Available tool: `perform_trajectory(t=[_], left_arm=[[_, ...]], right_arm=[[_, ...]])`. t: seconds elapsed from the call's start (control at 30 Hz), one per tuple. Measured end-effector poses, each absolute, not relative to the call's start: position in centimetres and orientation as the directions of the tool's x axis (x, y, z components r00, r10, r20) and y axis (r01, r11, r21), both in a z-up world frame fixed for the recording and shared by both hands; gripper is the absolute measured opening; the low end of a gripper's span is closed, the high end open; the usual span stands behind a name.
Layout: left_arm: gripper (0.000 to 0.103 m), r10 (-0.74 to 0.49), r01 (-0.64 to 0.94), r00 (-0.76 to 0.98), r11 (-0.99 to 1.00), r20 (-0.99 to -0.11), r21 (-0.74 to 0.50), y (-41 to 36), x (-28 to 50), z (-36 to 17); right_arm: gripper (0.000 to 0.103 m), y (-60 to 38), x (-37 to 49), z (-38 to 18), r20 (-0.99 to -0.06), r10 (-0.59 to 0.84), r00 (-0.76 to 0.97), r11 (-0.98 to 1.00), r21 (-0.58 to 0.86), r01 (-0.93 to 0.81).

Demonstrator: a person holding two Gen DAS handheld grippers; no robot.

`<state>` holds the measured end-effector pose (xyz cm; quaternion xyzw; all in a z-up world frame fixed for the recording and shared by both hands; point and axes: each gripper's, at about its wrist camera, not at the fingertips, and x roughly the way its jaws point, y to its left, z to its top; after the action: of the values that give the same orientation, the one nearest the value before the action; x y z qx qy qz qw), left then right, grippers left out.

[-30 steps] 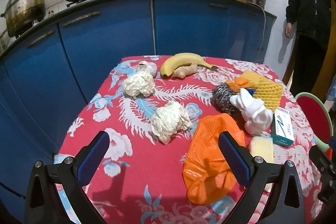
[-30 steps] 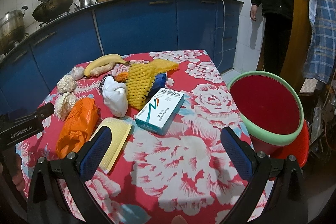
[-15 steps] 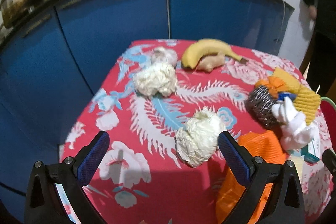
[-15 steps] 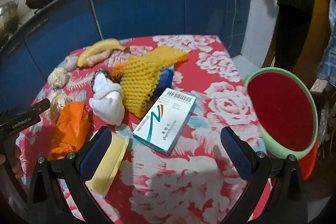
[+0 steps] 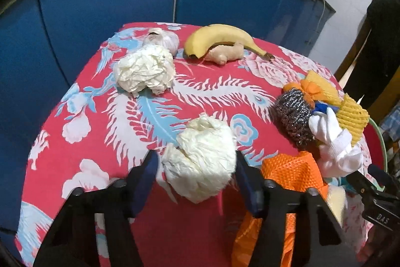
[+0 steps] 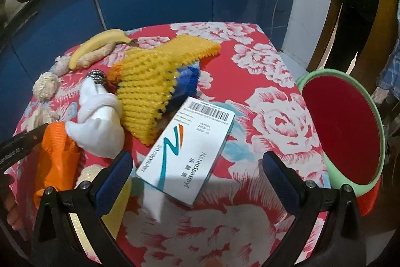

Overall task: Collect trash
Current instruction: 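Grasp a crumpled white paper ball with the left tool while the right tool grasps the medicine box, then carry the paper ball and box over the red bucket while both tools open to drop them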

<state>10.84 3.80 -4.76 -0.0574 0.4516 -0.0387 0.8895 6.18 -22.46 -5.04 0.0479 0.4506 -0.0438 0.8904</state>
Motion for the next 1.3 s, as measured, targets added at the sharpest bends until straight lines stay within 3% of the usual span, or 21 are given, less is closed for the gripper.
perform_trajectory(t=[0.13,0.2,0.3,0.33,0.43,0.47,0.67,1.3], left_arm=[[0.050,-0.127,0.024,0.593,0.990,-0.795,-0.140,3.7,10.9,-4.8],[0.040,-0.139,0.032,0.594,0.988,-0.793,-0.149,3.7,10.9,-4.8],[0.032,-0.165,0.043,0.588,0.984,-0.792,-0.173,3.9,10.8,-4.7],[0.032,-0.170,0.044,0.588,0.983,-0.791,-0.178,3.9,10.8,-4.7],[0.031,-0.173,0.050,0.601,0.983,-0.780,-0.179,4.0,10.4,-4.2],[0.031,-0.174,0.051,0.606,0.982,-0.776,-0.180,4.1,10.1,-3.9],[0.030,-0.173,0.065,0.643,0.983,-0.746,-0.172,4.2,8.8,-2.0],[0.030,-0.306,0.237,0.665,0.952,-0.681,-0.196,-1.6,5.8,4.1]], right_arm=[[0.101,-22.6,6.5,-5.8,-0.817,-0.027,0.575,0.990,0.058,0.128],[0.097,-22.6,6.5,-6.1,-0.820,-0.037,0.571,0.989,0.054,0.140],[0.089,-22.3,6.4,-6.3,-0.812,-0.072,0.580,0.990,0.012,0.141],[0.085,-22.2,6.3,-6.3,-0.808,-0.073,0.584,0.991,0.009,0.137],[0.057,-22.3,6.1,-5.9,-0.797,-0.063,0.601,0.993,0.013,0.121],[0.056,-22.5,6.1,-5.8,-0.797,-0.055,0.601,0.993,0.022,0.120],[0.054,-23.5,5.2,-5.3,-0.789,0.005,0.615,0.984,0.112,0.136],[0.054,-26.1,-0.8,1.2,-0.699,-0.001,0.715,0.985,0.122,0.121]])
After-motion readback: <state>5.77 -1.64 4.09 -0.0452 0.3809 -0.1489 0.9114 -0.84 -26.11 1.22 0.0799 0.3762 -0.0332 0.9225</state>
